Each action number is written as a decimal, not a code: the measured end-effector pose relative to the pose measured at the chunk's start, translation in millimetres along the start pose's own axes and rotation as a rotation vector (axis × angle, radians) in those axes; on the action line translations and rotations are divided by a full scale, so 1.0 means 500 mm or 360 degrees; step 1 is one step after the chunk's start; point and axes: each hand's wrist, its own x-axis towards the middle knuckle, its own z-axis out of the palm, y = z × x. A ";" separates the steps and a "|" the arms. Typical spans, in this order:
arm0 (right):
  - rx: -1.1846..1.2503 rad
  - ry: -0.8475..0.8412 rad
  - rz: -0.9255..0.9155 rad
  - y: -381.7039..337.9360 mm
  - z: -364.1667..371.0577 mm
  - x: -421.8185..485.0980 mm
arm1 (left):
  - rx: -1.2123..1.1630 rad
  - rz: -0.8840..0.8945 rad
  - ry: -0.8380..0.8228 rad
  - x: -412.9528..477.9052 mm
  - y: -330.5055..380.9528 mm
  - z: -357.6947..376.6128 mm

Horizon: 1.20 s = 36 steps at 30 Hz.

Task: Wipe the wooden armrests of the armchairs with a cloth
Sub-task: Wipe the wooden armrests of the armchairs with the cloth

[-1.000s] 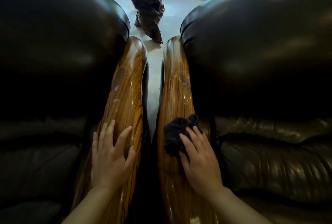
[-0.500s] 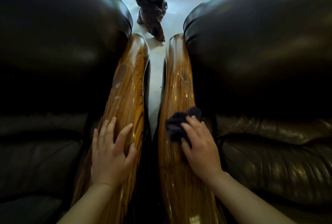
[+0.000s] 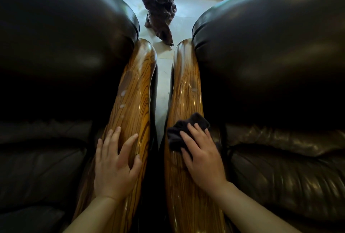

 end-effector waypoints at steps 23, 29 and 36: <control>0.0484 0.0286 0.0627 0.024 -0.015 0.201 | 0.0056 -0.0093 -0.0050 0.002 0.002 0.003; 0.1182 0.0704 0.1229 0.030 -0.038 0.306 | 0.0046 -0.0094 -0.0032 0.000 -0.002 0.004; 0.0350 0.0203 0.0497 0.012 -0.013 0.249 | 0.0024 -0.0068 -0.0007 -0.001 -0.005 0.006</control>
